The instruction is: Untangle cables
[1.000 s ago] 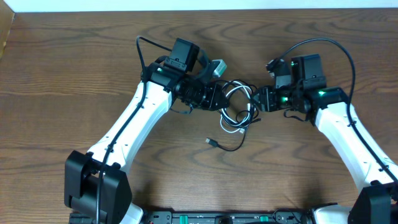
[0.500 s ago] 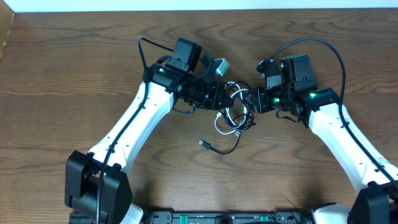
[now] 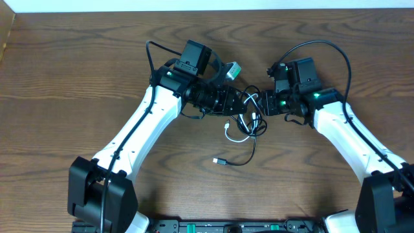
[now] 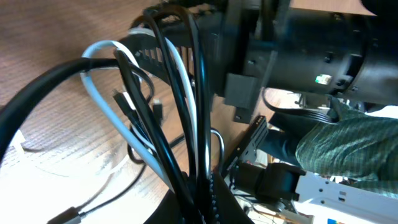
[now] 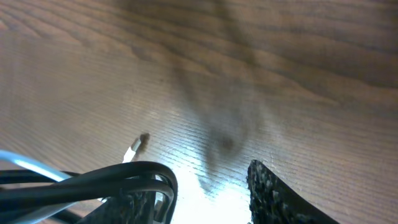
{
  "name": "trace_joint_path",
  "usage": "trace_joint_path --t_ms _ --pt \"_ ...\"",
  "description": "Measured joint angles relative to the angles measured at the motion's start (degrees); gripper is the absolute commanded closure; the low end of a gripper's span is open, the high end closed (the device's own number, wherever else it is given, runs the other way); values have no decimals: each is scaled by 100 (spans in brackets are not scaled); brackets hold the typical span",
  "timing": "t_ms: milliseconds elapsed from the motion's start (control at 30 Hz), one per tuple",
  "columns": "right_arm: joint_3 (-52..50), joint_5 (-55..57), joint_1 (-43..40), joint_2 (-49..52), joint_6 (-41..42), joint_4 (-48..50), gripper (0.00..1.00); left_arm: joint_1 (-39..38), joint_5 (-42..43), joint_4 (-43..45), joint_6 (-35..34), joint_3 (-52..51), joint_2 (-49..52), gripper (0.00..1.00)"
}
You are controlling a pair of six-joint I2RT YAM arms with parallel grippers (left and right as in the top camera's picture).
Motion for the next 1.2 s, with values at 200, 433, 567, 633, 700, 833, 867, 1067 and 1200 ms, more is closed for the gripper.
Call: trace_joint_path --t_ms 200,433,567,633,700,833,867,1067,1200 --pt "0 -4 7 37 -2 374 56 0 20 -107 -61 0 0 93" --pt "0 -402 42 39 -2 719 55 0 37 -160 -63 0 0 92" --pt "0 -667 157 39 83 970 56 0 37 -153 -66 0 0 93" --pt "0 -673 192 39 138 1029 57 0 37 -153 -66 0 0 92" --pt "0 -597 258 39 251 1093 57 0 37 -153 -66 0 0 92" --pt "0 -487 302 39 391 1296 57 0 118 -144 -66 0 0 93" --pt "0 -476 302 42 422 1344 57 0 168 -140 -66 0 0 92" --pt "0 -520 317 42 479 1392 53 0 323 -138 -66 0 0 93" --pt "0 -863 315 39 367 1333 52 24 782 -120 131 0 0 92"
